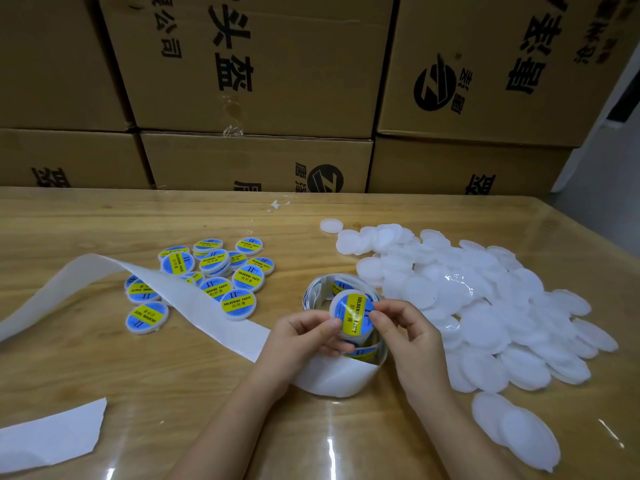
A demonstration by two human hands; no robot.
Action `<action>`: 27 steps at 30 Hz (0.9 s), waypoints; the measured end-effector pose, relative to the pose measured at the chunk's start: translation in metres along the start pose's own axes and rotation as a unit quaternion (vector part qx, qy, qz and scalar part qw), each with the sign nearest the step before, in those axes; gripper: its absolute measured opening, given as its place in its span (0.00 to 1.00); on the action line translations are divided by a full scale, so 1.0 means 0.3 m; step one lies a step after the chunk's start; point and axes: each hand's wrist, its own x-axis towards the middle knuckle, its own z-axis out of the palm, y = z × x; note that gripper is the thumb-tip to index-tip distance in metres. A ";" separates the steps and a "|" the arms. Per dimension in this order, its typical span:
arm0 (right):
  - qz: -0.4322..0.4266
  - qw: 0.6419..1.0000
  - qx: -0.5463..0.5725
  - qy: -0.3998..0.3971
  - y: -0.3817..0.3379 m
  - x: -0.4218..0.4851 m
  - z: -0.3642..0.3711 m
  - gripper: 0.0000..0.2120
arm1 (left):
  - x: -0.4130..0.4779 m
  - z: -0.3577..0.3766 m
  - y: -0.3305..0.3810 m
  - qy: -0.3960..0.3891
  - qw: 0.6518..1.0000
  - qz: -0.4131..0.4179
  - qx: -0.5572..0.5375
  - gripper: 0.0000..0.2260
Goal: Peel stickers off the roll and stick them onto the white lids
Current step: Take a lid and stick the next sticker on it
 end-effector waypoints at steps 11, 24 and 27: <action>-0.011 1.000 -0.026 -0.002 -0.004 -0.003 -0.002 0.12 | -0.001 0.005 -0.001 0.008 1.000 0.021 0.011 0.07; -0.062 0.994 -0.088 0.025 -0.013 -0.009 0.002 0.14 | -0.001 0.008 -0.003 0.017 0.999 0.032 0.031 0.08; -0.080 0.986 -0.143 0.042 -0.014 -0.016 0.005 0.17 | -0.001 0.010 -0.002 0.017 0.999 0.031 0.034 0.06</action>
